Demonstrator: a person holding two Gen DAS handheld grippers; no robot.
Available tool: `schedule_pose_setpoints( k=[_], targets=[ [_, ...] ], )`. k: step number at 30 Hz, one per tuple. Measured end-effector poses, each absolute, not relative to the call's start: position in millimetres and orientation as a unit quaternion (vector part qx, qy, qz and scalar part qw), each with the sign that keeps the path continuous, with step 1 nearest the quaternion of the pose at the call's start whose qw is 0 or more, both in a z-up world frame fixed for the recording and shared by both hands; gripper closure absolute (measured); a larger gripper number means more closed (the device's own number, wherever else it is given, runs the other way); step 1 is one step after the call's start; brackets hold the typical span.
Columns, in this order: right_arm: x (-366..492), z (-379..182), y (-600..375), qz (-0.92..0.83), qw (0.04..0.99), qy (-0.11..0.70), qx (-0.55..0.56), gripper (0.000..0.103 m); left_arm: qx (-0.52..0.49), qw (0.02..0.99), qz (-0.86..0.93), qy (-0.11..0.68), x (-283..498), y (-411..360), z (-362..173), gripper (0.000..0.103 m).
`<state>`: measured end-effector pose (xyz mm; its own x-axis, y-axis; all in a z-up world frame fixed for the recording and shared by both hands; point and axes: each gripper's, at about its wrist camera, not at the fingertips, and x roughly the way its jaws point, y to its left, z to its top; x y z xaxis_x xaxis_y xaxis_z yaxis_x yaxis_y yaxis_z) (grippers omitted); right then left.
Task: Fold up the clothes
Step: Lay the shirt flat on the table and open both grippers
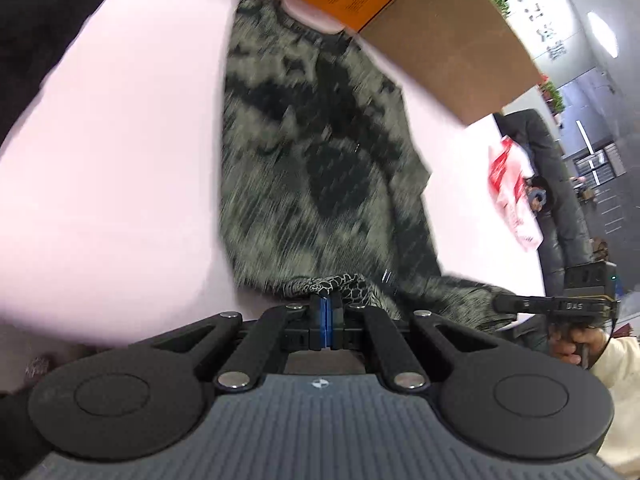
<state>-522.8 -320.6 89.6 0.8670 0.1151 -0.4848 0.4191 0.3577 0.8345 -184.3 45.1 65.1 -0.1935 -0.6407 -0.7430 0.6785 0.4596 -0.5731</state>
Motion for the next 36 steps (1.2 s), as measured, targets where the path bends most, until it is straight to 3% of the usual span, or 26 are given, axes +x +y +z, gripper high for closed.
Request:
schedule_pose_setpoints(
  k=[6, 16, 18, 19, 20, 22, 24, 26, 27, 28, 33, 35, 36],
  targets=[
    [-482.8, 87.9, -393.2, -0.137, 0.788, 0.225, 0.556, 0.1, -0.013, 0.629, -0.535, 0.565, -117.9, -36.6, 63.8, 0.103],
    [-422.1, 51.4, -510.4, -0.227, 0.756, 0.229, 0.569, 0.1, -0.024, 0.583, -0.486, 0.651, -25.3, -148.9, -17.8, 0.102],
    [-420.5, 43.0, -524.8, -0.249, 0.752, 0.221, 0.568, 0.094, -0.032, 0.581, -0.478, 0.658, -16.6, -157.3, -27.8, 0.102],
    [-421.1, 40.6, -530.4, -0.264, 0.751, 0.217, 0.565, 0.083, -0.042, 0.584, -0.473, 0.658, -11.5, -158.0, -30.3, 0.102],
    [-421.2, 39.8, -534.1, -0.275, 0.752, 0.213, 0.56, 0.063, -0.053, 0.587, -0.468, 0.658, -6.2, -158.3, -32.6, 0.101],
    [-422.3, 39.9, -540.3, -0.293, 0.754, 0.203, 0.551, 0.048, -0.073, 0.592, -0.461, 0.657, 4.0, -158.1, -35.4, 0.099],
    [-424.3, 41.5, -545.5, -0.307, 0.756, 0.191, 0.545, 0.04, -0.091, 0.594, -0.461, 0.653, 13.1, -156.1, -33.7, 0.094],
    [-427.5, 45.5, -549.1, -0.311, 0.758, 0.176, 0.546, 0.036, -0.099, 0.609, -0.449, 0.646, 22.1, -152.5, -28.2, 0.08],
    [-429.0, 47.8, -550.7, -0.314, 0.759, 0.169, 0.545, 0.033, -0.102, 0.614, -0.435, 0.65, 27.5, -150.9, -26.8, 0.058],
    [-430.0, 50.8, -551.0, -0.316, 0.76, 0.166, 0.544, 0.029, -0.106, 0.618, -0.43, 0.649, 30.9, -147.9, -24.3, 0.047],
    [-425.8, 85.6, -529.7, -0.315, 0.808, 0.213, 0.45, 0.029, -0.028, 0.666, -0.471, 0.578, 12.8, -135.0, 20.2, 0.048],
    [-416.3, 102.5, -506.2, -0.311, 0.839, 0.247, 0.372, 0.027, 0.072, 0.694, -0.502, 0.511, -25.7, -134.5, 42.9, 0.045],
    [-409.3, 108.9, -492.6, -0.309, 0.853, 0.263, 0.328, 0.024, 0.133, 0.704, -0.515, 0.471, -51.7, -135.9, 50.3, 0.035]
  ],
)
